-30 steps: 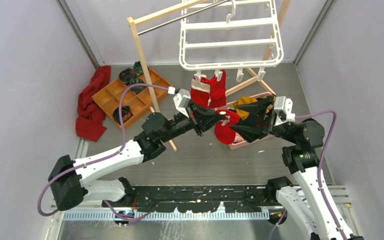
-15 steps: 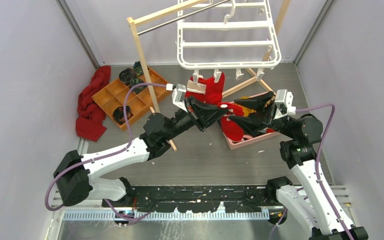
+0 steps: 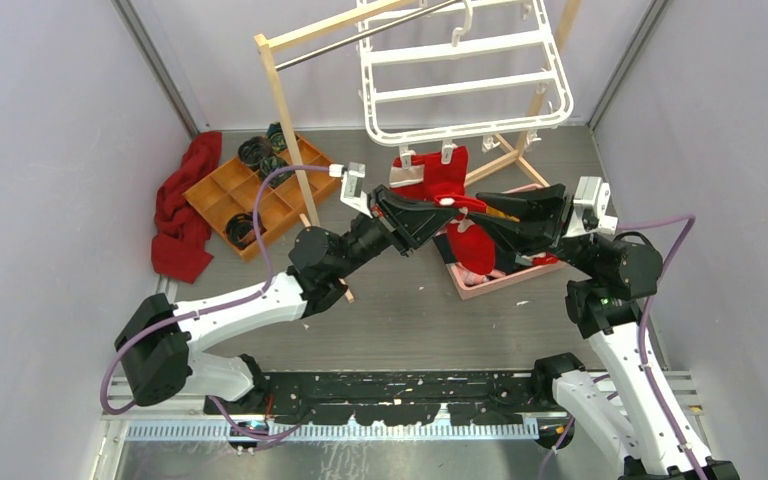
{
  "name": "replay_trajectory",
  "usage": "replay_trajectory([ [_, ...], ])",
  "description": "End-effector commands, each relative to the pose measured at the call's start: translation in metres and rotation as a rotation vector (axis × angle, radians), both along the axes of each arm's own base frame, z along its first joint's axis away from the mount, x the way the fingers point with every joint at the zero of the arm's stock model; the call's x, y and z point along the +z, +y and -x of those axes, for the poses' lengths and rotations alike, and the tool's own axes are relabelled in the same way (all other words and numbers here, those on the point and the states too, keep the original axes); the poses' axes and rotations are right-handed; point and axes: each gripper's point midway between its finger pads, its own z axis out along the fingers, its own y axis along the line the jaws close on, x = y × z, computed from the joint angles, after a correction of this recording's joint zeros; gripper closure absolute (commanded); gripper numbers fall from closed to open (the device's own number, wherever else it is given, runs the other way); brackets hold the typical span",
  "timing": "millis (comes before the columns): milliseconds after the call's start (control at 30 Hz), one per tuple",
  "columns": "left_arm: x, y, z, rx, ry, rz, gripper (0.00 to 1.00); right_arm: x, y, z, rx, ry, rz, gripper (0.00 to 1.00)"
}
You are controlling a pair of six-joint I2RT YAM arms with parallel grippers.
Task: Clip the socks to the hanger
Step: Open the clamp at the hanger.
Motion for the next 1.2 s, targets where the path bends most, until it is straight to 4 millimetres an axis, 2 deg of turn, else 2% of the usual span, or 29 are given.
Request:
replay_trajectory([
  [0,0.047,0.015,0.008,0.001,-0.06,0.141,1.0,0.022,-0.002,0.01,0.003,-0.068,-0.029,0.58],
  [100,0.05,0.016,0.009,-0.005,-0.06,0.153,1.0,0.02,-0.002,0.01,-0.001,-0.065,-0.027,0.51],
  [300,0.055,0.014,0.01,-0.025,-0.056,0.171,1.0,0.025,-0.004,0.008,-0.014,-0.08,-0.039,0.54],
  [633,0.052,0.009,0.007,-0.033,-0.047,0.168,1.0,0.034,-0.004,0.009,-0.011,-0.105,-0.053,0.81],
  [733,0.051,0.006,0.006,-0.034,-0.045,0.164,1.0,0.033,-0.003,0.011,-0.003,-0.103,-0.049,0.96],
  [800,0.048,0.005,0.004,-0.029,-0.041,0.152,0.99,0.031,-0.003,0.011,-0.004,-0.091,-0.048,0.99],
  [900,0.042,0.006,0.002,0.001,-0.053,0.112,0.78,0.023,-0.006,0.007,-0.032,-0.054,-0.033,0.99],
  [1033,0.021,0.015,-0.001,0.085,-0.104,-0.027,0.47,-0.005,-0.017,-0.005,-0.168,-0.032,0.076,0.99],
  [1100,0.008,0.019,-0.004,0.143,-0.164,-0.141,0.36,-0.021,-0.026,-0.009,-0.252,-0.049,0.157,0.99],
  [1167,-0.003,0.022,-0.005,0.179,-0.223,-0.247,0.3,-0.034,-0.036,-0.011,-0.322,-0.042,0.211,0.99],
])
